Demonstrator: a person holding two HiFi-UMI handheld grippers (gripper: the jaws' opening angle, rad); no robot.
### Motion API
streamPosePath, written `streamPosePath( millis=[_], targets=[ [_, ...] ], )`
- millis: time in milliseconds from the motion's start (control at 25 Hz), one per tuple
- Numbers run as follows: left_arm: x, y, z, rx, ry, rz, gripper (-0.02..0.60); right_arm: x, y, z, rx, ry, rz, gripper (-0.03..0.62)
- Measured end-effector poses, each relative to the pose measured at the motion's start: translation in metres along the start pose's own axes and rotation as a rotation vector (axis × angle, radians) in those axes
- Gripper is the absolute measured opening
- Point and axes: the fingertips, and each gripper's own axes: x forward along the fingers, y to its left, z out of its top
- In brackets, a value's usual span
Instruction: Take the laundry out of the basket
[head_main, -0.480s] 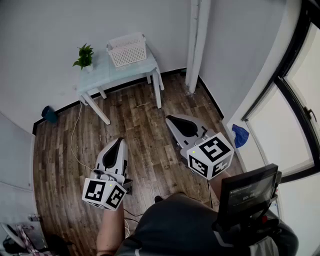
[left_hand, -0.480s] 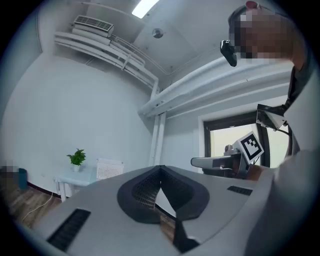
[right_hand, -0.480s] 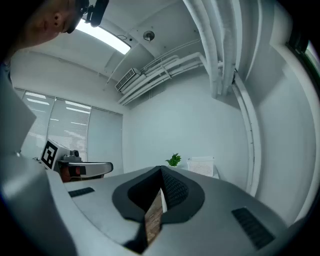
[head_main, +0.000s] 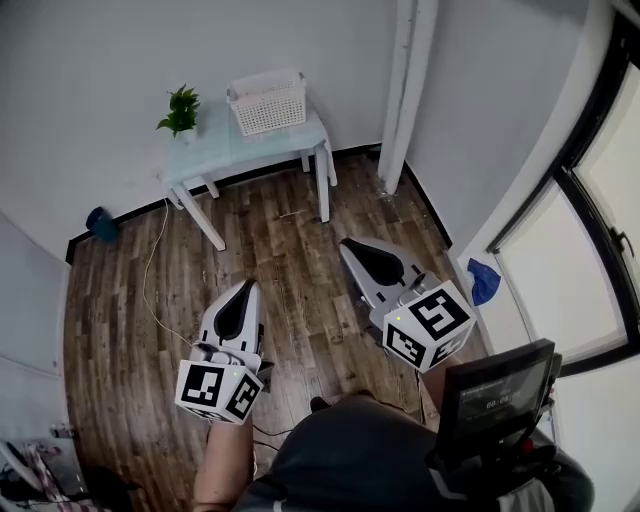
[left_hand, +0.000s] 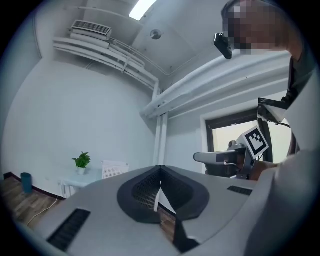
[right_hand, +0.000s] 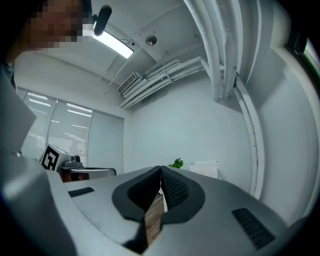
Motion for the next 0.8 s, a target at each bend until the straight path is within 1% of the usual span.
streamPosePath(
  millis=[40,160,200,280,440,600,680,800],
  targets=[
    [-0.003,0.006,0.000,-0.011,-0.001,0.022,0.009,0.003,0.003,0.000,0.006,0.000,0.000,0.017],
    [-0.013,0.028,-0.002,-0.061,0.017,0.126,0.009,0.008,0.004,0.000,0.030,0.004,-0.010,0.017],
    [-0.015,0.030,-0.003,-0.071,0.014,0.133,0.009,0.008,0.002,-0.001,0.034,0.007,-0.017,0.017],
    [-0.021,0.038,-0.007,-0.079,-0.009,0.110,0.009,0.014,0.006,-0.007,0.027,0.015,-0.031,0.017],
    [-0.039,0.078,-0.017,-0.116,-0.044,0.069,0.009,0.043,0.034,-0.023,0.029,0.032,-0.054,0.017],
    [-0.031,0.092,-0.015,-0.141,-0.048,0.053,0.009,0.059,0.033,-0.027,0.048,0.058,-0.062,0.017],
    [-0.024,0.094,-0.012,-0.134,-0.049,0.045,0.009,0.066,0.027,-0.026,0.043,0.059,-0.054,0.017],
    [-0.013,0.099,-0.012,-0.096,-0.040,0.034,0.009,0.081,0.016,-0.029,0.059,0.052,-0.036,0.017]
  ],
)
